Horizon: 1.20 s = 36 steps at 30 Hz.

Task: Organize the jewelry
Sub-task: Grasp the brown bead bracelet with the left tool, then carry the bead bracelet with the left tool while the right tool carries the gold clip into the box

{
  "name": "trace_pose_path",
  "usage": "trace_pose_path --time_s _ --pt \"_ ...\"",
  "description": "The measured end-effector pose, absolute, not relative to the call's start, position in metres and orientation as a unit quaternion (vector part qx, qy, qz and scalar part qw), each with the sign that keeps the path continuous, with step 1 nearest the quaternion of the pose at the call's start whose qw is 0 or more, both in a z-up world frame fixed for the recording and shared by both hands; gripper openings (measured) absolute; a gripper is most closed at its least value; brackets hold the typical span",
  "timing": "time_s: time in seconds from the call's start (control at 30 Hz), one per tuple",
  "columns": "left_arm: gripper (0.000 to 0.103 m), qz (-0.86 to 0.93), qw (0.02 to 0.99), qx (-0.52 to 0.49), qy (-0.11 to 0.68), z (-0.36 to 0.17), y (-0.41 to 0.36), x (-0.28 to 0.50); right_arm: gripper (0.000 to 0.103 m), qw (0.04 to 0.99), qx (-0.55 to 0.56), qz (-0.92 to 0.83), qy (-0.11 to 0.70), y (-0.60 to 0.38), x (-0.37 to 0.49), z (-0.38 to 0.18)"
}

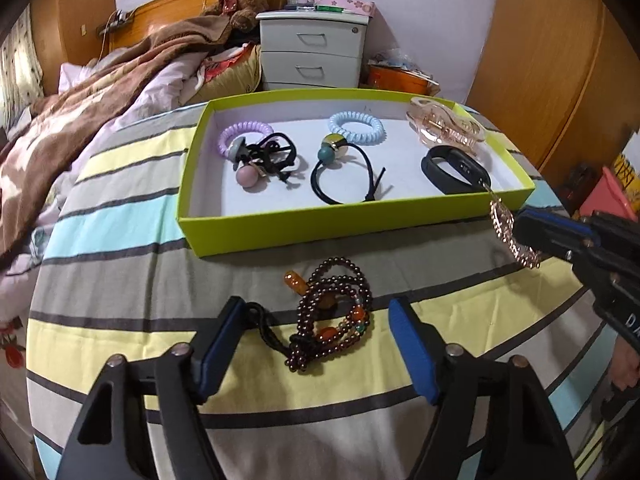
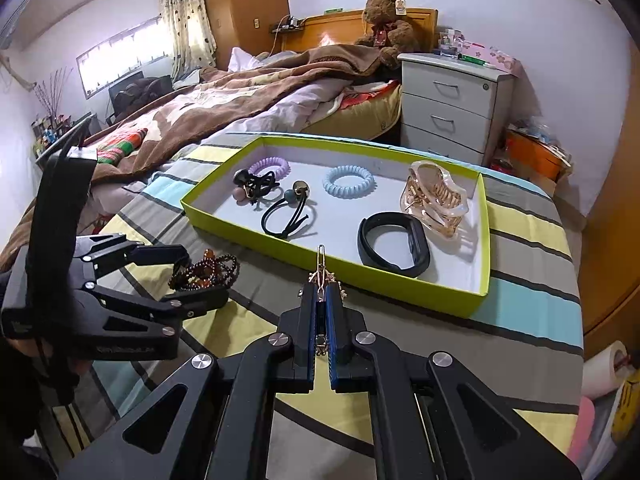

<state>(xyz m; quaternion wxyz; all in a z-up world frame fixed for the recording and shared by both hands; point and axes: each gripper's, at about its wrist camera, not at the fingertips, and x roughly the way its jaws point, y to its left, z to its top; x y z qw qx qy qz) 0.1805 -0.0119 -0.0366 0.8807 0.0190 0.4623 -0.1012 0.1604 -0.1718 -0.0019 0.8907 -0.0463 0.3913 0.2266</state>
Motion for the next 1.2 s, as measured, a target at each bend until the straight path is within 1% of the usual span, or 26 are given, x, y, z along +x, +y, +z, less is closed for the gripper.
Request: trace_pose_path --time_s 0.07,0.13,0.3,0.4,0.47,0.53,0.63,1.2 --pt "0.061 -0.100 0.881 0.024 0.462 -0.036 -0.015 0.181 0.004 0.891 -0.045 0.227 0.390 -0.172 0.161 -0.001" --pt "0.045 -0.097 0.882 0.027 0.461 -0.035 -0.015 0.182 0.004 0.892 -0.043 0.227 0.390 -0.173 0.161 -0.001" --pt "0.033 -0.102 0.880 0.032 0.463 -0.033 -0.017 0.184 0.004 0.893 -0.042 0.226 0.386 -0.175 0.159 0.002" --pt "0.019 -0.102 0.880 0.030 0.463 -0.031 -0.016 0.184 0.004 0.894 -0.042 0.225 0.385 -0.176 0.159 0.003" --pt "0.017 -0.102 0.880 0.029 0.462 -0.030 -0.016 0.183 0.004 0.894 -0.042 0.224 0.385 -0.176 0.158 0.004" --pt "0.013 -0.102 0.881 0.029 0.460 -0.029 -0.016 0.183 0.004 0.895 -0.042 0.223 0.384 -0.177 0.158 0.005" --pt "0.011 -0.101 0.883 0.025 0.458 -0.027 -0.013 0.181 0.004 0.895 -0.042 0.222 0.384 -0.177 0.157 0.005" --pt "0.011 -0.107 0.910 0.002 0.400 0.028 -0.001 0.170 0.004 0.911 -0.048 0.211 0.351 -0.179 0.153 0.042"
